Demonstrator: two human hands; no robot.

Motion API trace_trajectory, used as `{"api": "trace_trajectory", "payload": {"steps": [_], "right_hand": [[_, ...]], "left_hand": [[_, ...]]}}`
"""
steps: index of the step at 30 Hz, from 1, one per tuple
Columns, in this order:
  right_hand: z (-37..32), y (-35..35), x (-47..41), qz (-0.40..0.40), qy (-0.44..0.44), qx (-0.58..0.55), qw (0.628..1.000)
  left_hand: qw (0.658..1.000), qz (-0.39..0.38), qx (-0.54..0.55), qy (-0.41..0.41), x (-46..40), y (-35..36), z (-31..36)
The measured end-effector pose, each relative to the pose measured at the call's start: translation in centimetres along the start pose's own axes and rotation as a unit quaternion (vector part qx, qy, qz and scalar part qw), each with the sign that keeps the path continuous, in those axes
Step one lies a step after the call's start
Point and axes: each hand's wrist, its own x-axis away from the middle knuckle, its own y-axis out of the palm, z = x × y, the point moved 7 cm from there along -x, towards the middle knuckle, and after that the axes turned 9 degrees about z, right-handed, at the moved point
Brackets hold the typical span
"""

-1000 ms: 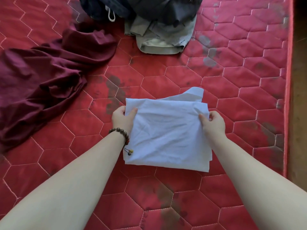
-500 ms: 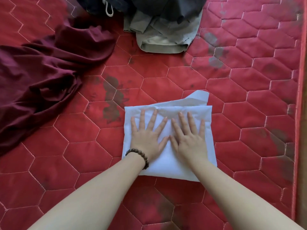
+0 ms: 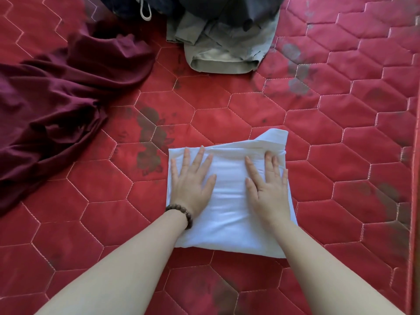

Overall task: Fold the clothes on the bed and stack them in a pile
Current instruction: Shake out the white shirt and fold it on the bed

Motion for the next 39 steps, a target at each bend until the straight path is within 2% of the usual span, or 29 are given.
{"api": "trace_trajectory", "payload": {"steps": [2, 4, 7, 9, 14, 16, 18, 21, 26, 30, 34, 39], "right_hand": [[0.1, -1.1, 0.8, 0.023, 0.007, 0.035, 0.999], [-1.3, -2.1, 2.7, 0.08, -0.032, 0.078, 0.993], [-4.7, -0.1, 7.0, 0.063, -0.161, 0.108, 0.979], [-4.8, 1.3, 8.5, 0.027, -0.178, 0.126, 0.976], [-3.3, 2.2, 7.9, 0.003, -0.131, 0.129, 0.983], [-2.2, 1.8, 7.7, 0.009, -0.063, 0.129, 0.99], [-0.6, 0.9, 7.6, 0.022, 0.022, 0.116, 0.993], [0.8, 0.2, 7.6, 0.029, 0.056, 0.058, 0.996], [3.4, -1.4, 7.3, 0.057, 0.139, 0.024, 0.988], [2.2, -2.4, 6.5, 0.1, 0.11, 0.034, 0.988], [2.9, -2.2, 6.6, 0.07, 0.146, -0.033, 0.986], [6.7, -4.3, 9.1, 0.074, 0.171, -0.006, 0.982]], "left_hand": [[0.998, 0.026, 0.045, -0.036, 0.7, -1.5, -0.2], [0.996, 0.069, -0.048, 0.033, 2.7, -2.5, 1.0], [0.976, 0.013, -0.138, 0.166, 7.2, 0.0, 4.0], [0.967, -0.029, -0.187, 0.169, 8.8, 1.6, 3.7], [0.976, -0.041, -0.183, 0.109, 8.2, 2.6, 1.4], [0.98, -0.034, -0.177, 0.085, 8.2, 2.5, 0.8], [0.984, -0.011, -0.177, 0.028, 8.0, 1.7, -0.7], [0.984, 0.005, -0.177, -0.036, 7.9, 0.6, -3.6], [0.991, -0.006, -0.127, -0.033, 7.4, 0.3, -4.3], [0.996, -0.006, -0.085, -0.01, 7.2, 0.5, -3.0], [1.0, -0.009, -0.008, 0.022, 7.4, 1.0, -1.3], [0.996, -0.044, 0.005, 0.083, 8.2, 3.1, 2.9]]}}
